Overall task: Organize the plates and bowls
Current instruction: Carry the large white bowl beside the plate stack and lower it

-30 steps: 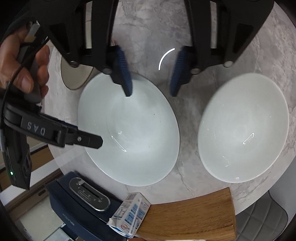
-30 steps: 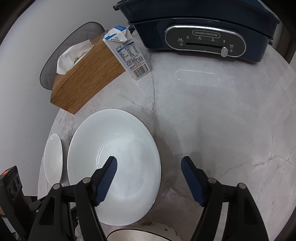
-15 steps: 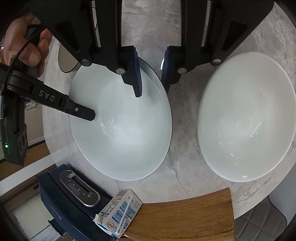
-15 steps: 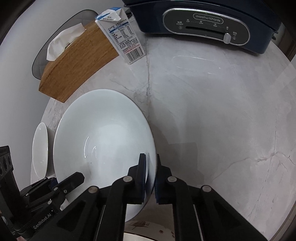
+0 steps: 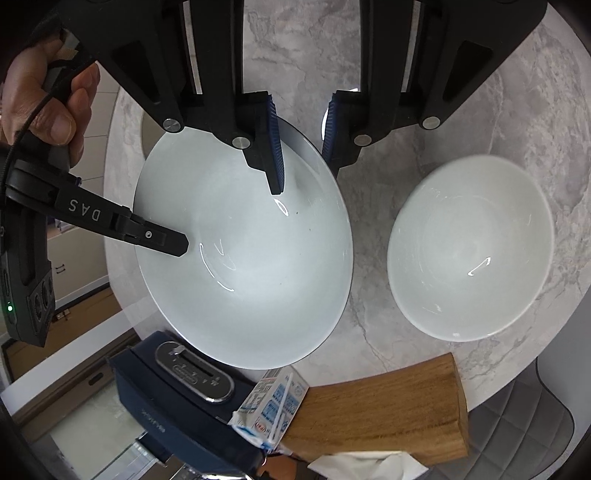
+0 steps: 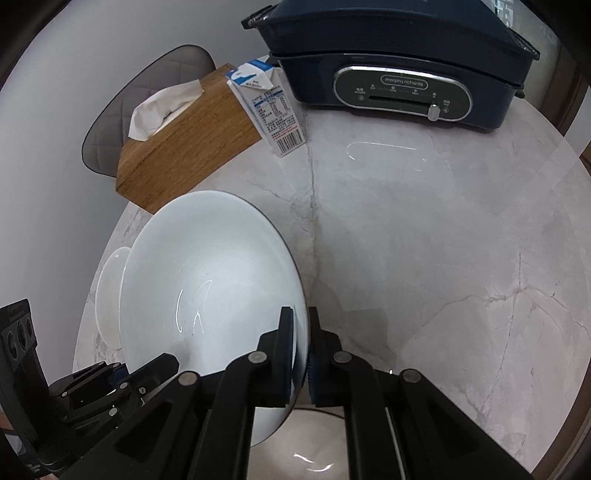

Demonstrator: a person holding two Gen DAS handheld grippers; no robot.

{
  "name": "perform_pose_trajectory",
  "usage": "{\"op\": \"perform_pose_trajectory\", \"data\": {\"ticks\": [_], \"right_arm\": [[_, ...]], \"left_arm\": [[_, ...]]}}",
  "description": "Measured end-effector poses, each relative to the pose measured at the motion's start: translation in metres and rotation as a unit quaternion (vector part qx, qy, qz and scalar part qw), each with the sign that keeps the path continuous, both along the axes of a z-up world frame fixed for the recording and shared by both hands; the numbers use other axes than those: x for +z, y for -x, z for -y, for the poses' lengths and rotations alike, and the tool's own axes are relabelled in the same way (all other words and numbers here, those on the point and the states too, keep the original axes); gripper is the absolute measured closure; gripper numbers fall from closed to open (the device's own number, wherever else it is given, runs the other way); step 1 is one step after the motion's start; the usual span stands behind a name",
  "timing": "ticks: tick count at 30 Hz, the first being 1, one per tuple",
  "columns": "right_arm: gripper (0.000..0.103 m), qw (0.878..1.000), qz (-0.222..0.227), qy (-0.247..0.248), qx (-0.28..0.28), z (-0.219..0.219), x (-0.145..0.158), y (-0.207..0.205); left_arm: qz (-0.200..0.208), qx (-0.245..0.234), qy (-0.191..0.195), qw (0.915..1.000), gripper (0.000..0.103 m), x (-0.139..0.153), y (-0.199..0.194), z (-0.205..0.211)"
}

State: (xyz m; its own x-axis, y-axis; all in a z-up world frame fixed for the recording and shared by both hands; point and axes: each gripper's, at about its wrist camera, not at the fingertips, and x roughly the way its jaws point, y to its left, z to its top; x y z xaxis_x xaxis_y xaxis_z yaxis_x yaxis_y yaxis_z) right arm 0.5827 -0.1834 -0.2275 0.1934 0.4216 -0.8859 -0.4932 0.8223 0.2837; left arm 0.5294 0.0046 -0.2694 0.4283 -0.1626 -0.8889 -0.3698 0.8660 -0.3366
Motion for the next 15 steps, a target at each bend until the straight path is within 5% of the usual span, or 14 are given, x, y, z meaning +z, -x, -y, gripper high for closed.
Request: {"op": "perform_pose_trajectory", "data": {"ticks": [9, 15], "right_arm": [[0.094, 1.000, 0.023, -0.020, -0.006, 0.017, 0.038, 0.068], [0.093, 0.999, 0.016, -0.029, -0.026, 0.028, 0.035, 0.136]], "left_arm": [[0.028, -0.048, -0.021, 0.9982, 0.085, 0.047, 0.058, 0.012], [0.011, -0.098, -0.037, 0.9945, 0.085, 0.048, 0.119, 0.019]]}}
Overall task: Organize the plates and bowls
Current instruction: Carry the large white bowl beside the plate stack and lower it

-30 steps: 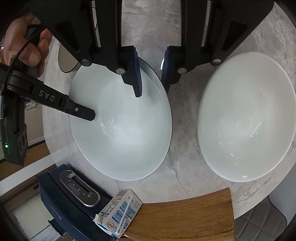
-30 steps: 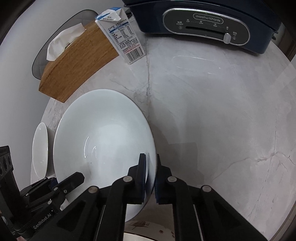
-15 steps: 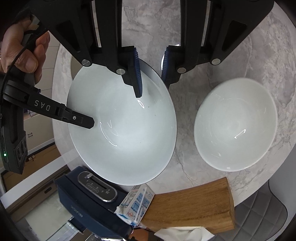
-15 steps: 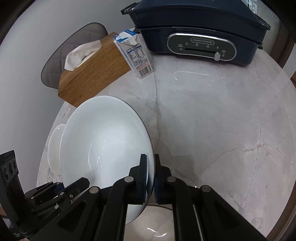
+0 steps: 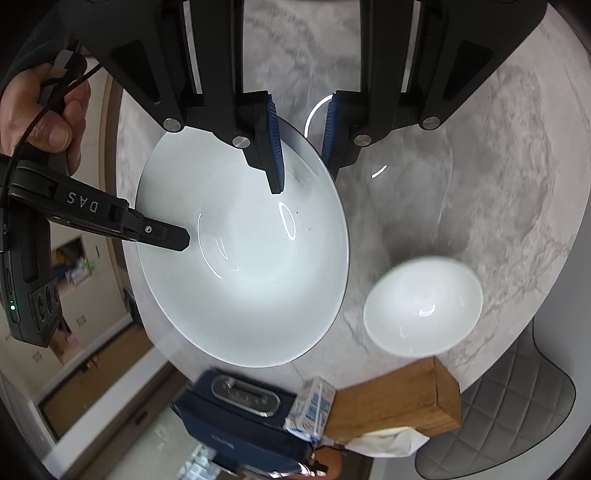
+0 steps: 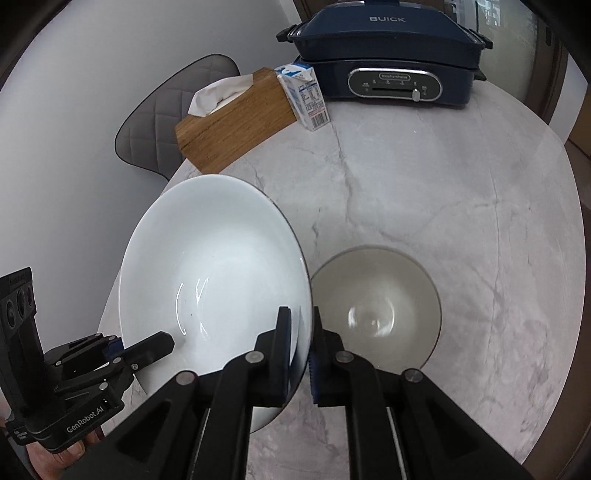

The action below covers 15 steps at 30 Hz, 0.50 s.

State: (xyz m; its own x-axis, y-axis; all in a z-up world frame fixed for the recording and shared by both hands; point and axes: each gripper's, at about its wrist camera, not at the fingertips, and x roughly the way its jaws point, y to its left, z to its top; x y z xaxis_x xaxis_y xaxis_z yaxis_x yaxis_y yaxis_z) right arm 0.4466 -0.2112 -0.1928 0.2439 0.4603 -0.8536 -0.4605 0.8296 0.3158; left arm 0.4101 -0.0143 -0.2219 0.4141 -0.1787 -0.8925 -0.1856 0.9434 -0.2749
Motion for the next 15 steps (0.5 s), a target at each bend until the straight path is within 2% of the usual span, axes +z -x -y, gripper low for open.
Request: {"op": "perform_pose_trajectory", "data": {"ticks": [5, 9, 15], "right_arm": [[0.092, 0.999, -0.020, -0.008, -0.033, 0.012, -0.020, 0.058], [0.091, 0.996, -0.048, -0.017, -0.067, 0.023, -0.048, 0.095], [0.090, 0.991, -0.088, -0.024, -0.100, 0.035, -0.085, 0.127]], "left_arm": [[-0.032, -0.041, -0.009, 0.9986, 0.085, -0.019, 0.050, 0.011], [-0.061, -0.060, -0.015, 0.9962, 0.086, -0.044, 0.077, 0.019], [-0.064, -0.081, -0.039, 0.9939, 0.086, -0.059, 0.094, 0.027]]}}
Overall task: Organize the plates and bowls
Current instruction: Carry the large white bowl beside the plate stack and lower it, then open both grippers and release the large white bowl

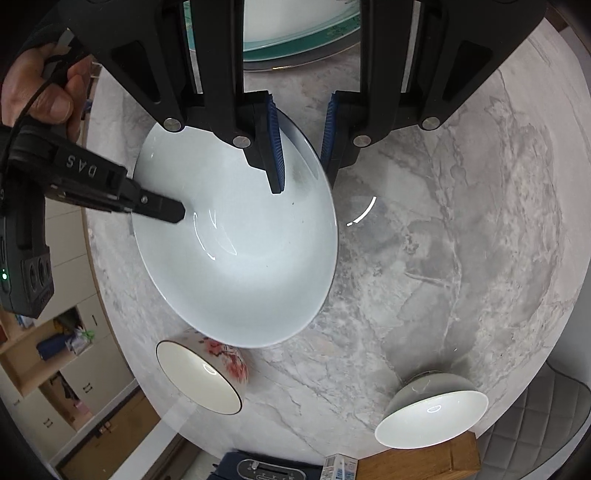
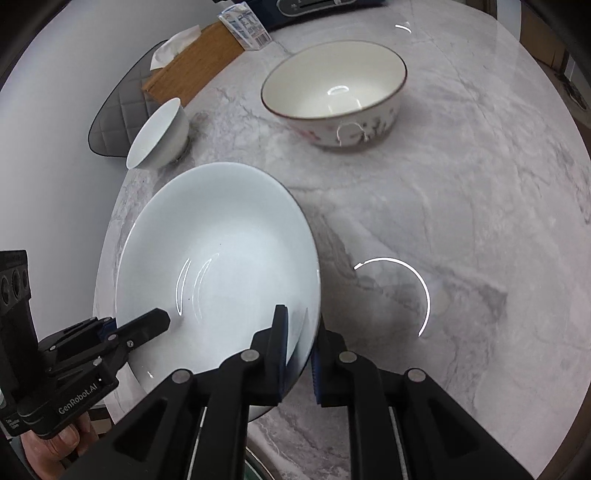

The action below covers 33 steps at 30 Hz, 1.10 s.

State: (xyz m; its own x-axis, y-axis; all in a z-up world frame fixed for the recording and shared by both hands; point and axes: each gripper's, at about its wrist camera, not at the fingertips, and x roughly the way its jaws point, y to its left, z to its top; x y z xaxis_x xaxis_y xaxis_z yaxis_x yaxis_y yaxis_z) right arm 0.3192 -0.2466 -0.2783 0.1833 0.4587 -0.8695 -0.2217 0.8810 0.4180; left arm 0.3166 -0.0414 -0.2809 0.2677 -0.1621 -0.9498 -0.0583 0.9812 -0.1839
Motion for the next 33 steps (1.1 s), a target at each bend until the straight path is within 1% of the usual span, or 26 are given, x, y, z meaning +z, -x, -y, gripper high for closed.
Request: {"op": "perform_pose_trajectory", "data": {"ticks": [5, 8, 14, 19, 21, 22, 23, 24, 25, 26, 27, 28, 29, 30, 32, 33], "right_arm": [[0.089, 1.000, -0.005, -0.001, -0.016, 0.001, -0.008, 0.015], [0.089, 1.000, 0.001, -0.002, -0.020, 0.004, -0.009, 0.018], [0.088, 0.999, 0.023, 0.017, -0.016, 0.000, -0.006, 0.021], [0.087, 0.999, 0.029, 0.023, -0.016, -0.002, -0.005, 0.018], [0.086, 0.999, 0.032, 0.023, -0.016, -0.004, -0.004, 0.019], [0.084, 0.999, 0.036, 0.026, -0.016, -0.005, -0.003, 0.020], [0.072, 0.999, 0.042, 0.028, -0.017, -0.005, -0.002, 0.021], [0.051, 0.998, 0.047, 0.026, -0.021, -0.004, 0.001, 0.023], [0.041, 0.998, 0.051, 0.024, -0.027, -0.002, 0.004, 0.024], [0.026, 0.998, 0.056, 0.021, -0.033, 0.000, 0.007, 0.024], [0.017, 0.997, 0.065, 0.015, -0.040, 0.004, 0.012, 0.027], [0.016, 0.996, 0.072, 0.009, -0.046, 0.008, 0.017, 0.029], [0.013, 0.996, 0.076, 0.006, -0.050, 0.013, 0.021, 0.031], [0.006, 0.995, 0.078, 0.006, -0.055, 0.018, 0.025, 0.032], [0.000, 0.994, 0.086, 0.001, -0.064, 0.028, 0.035, 0.033], [0.000, 0.993, 0.093, -0.008, -0.067, 0.033, 0.042, 0.032]], "left_arm": [[-0.007, -0.006, -0.009, 0.9999, 0.086, -0.010, 0.003, 0.007], [-0.008, -0.009, -0.017, 0.9998, 0.086, -0.016, 0.000, 0.008], [-0.012, 0.001, -0.015, 0.9998, 0.086, -0.027, -0.004, 0.004], [-0.010, 0.012, -0.007, 0.9998, 0.085, -0.029, -0.007, 0.000], [-0.008, 0.012, -0.006, 0.9999, 0.083, -0.026, -0.007, -0.001], [-0.004, 0.012, -0.006, 0.9999, 0.077, -0.023, -0.006, -0.001], [0.001, 0.012, -0.006, 0.9999, 0.070, -0.019, -0.005, -0.002], [0.007, 0.012, -0.005, 0.9999, 0.050, -0.015, -0.004, -0.003], [0.013, 0.013, -0.004, 0.9998, 0.039, -0.010, -0.002, -0.005], [0.019, 0.015, -0.004, 0.9997, 0.032, -0.004, 0.000, -0.008], [0.023, 0.018, -0.003, 0.9996, 0.029, 0.000, 0.002, -0.012], [0.024, 0.025, 0.001, 0.9994, 0.026, 0.005, 0.005, -0.018], [0.025, 0.031, 0.007, 0.9992, 0.026, 0.009, 0.007, -0.025], [0.027, 0.041, 0.016, 0.9987, 0.026, 0.014, 0.011, -0.033], [0.025, 0.054, 0.032, 0.9977, 0.014, 0.021, 0.015, -0.049], [0.023, 0.060, 0.035, 0.9973, 0.000, 0.025, 0.014, -0.058]]}}
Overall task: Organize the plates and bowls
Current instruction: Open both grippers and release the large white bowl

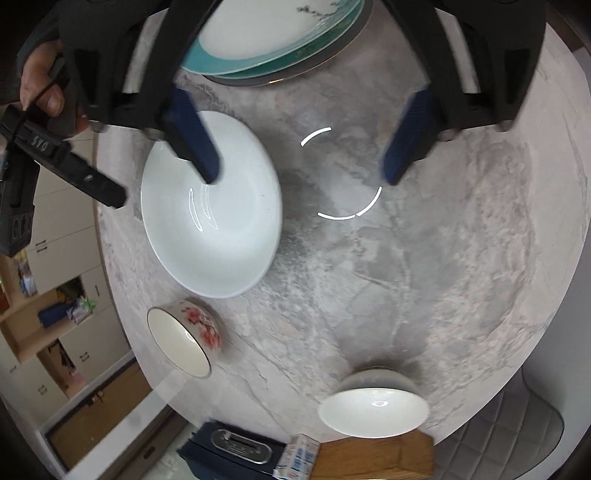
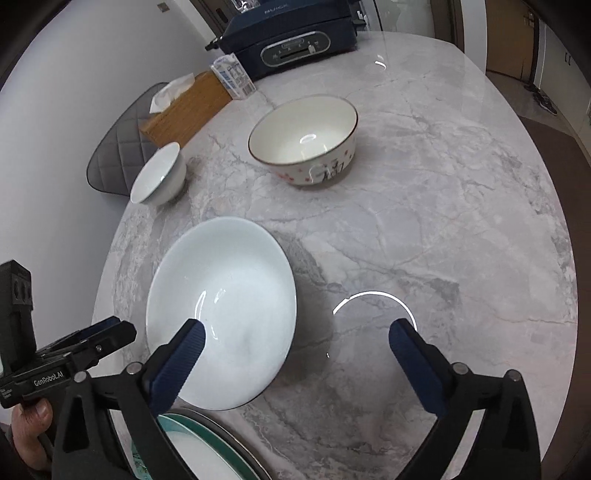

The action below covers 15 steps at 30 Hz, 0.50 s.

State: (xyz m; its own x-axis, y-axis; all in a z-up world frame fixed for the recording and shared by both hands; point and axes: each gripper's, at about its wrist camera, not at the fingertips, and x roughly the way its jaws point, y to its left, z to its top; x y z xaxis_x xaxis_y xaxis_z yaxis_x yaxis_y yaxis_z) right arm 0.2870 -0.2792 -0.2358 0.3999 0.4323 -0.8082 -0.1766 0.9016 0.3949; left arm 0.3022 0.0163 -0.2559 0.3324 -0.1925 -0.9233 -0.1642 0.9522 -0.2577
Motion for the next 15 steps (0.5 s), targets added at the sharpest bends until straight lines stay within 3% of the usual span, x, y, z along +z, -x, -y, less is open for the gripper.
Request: {"op": "perform_pose_trajectory", "data": {"ticks": [4, 7, 11, 15], "right_arm": [[0.000, 1.000, 0.020, -0.020, 0.006, 0.003, 0.032, -0.015], [0.000, 0.998, 0.032, -0.023, 0.040, -0.021, 0.058, -0.042], [0.000, 0.993, 0.051, -0.023, 0.101, -0.079, 0.090, -0.093], [0.000, 0.989, 0.045, -0.008, 0.140, -0.143, 0.097, -0.150]], "left_arm": [[0.024, 0.038, 0.009, 0.9990, 0.000, 0.023, -0.009, -0.042], [0.067, 0.050, -0.010, 0.9965, 0.000, 0.045, -0.022, -0.067], [0.081, 0.073, -0.049, 0.9928, 0.000, 0.057, -0.056, -0.098], [0.068, 0.099, -0.066, 0.9905, 0.000, 0.050, -0.099, -0.126]]}}
